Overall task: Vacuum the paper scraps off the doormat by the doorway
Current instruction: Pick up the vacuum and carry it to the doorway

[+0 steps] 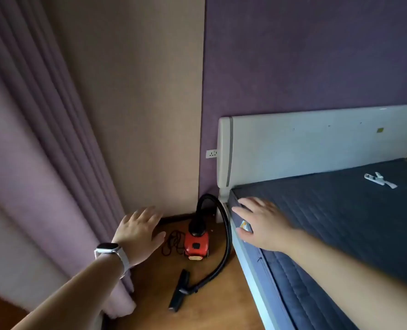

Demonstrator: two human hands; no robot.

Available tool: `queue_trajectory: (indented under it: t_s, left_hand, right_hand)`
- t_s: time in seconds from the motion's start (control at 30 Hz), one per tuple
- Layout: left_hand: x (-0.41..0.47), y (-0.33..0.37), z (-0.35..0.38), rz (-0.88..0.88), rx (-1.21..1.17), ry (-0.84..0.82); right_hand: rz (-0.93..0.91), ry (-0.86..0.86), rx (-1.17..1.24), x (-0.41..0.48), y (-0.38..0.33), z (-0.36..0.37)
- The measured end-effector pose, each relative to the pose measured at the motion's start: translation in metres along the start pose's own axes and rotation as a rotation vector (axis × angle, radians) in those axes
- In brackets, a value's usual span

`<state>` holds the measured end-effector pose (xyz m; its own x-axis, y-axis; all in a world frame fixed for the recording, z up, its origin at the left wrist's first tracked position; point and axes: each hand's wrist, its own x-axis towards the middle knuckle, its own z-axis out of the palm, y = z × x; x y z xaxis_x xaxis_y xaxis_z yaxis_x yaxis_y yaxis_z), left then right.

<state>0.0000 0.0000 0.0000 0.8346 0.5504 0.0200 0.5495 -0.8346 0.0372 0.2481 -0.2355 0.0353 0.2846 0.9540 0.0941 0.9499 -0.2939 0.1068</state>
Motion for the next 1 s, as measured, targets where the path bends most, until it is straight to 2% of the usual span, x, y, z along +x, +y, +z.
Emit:
queue_trajectory:
  t_s: [0.27, 0.53, 0.7, 1.0]
  left_hand:
    - [0.069, -0.044, 0.013, 0.034, -0.013, 0.02]
    - [0.153, -0.066, 0.04, 0.025, 0.029, -0.126]
    - [0.21, -0.076, 0.068, -0.015, 0.053, -0.219]
    - [0.325, -0.098, 0.142, 0.053, 0.006, -0.348]
  right_hand:
    - [0.0, -0.046, 0.03, 0.088, 0.007, 0.019]
    - [-0.083, -0.117, 0.093, 0.184, 0.045, 0.089]
    - [-0.102, -0.237, 0.142, 0.237, 0.078, 0.142]
    - [-0.089, -0.389, 0.179, 0.304, 0.114, 0.227]
